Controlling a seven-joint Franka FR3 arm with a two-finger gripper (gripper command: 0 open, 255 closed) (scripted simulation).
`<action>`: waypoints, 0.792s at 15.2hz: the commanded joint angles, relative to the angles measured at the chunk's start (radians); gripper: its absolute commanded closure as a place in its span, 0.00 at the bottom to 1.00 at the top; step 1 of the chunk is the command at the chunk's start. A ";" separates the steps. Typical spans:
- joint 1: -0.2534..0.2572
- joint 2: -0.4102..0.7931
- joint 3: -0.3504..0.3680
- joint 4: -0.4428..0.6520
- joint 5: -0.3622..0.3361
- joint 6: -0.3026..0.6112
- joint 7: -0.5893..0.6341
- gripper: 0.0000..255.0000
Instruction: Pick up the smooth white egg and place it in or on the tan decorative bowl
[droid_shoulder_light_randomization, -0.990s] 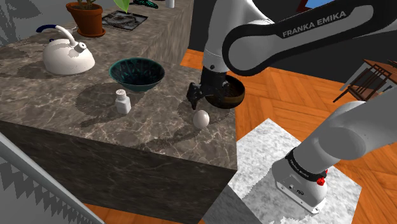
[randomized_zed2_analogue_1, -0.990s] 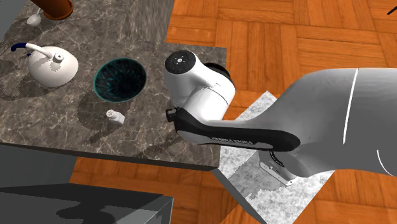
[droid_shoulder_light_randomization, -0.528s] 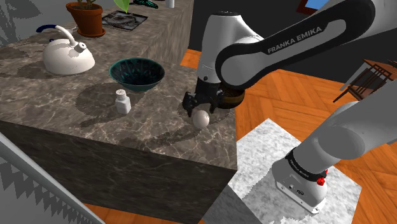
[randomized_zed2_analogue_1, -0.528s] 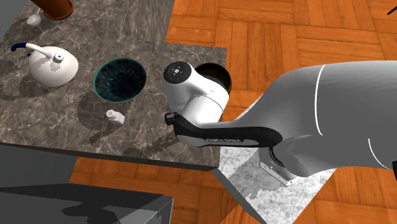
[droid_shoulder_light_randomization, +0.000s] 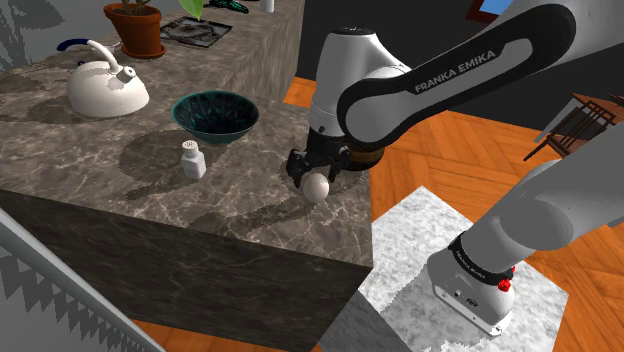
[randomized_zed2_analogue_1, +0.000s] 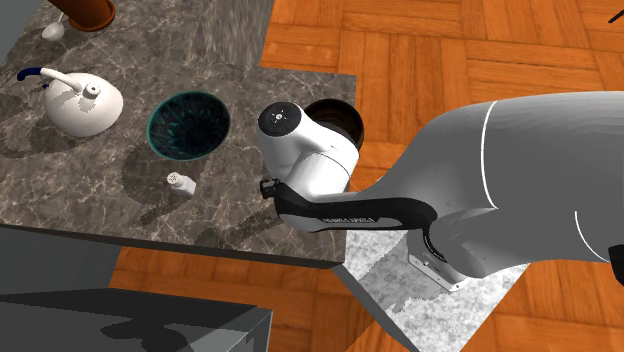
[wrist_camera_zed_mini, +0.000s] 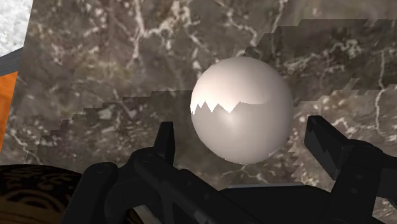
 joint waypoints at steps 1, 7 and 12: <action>0.000 0.000 0.000 0.000 0.000 0.000 0.000 0.00; 0.000 0.000 0.000 0.000 0.000 0.000 0.000 1.00; 0.002 -0.012 -0.003 0.005 0.005 -0.016 -0.004 1.00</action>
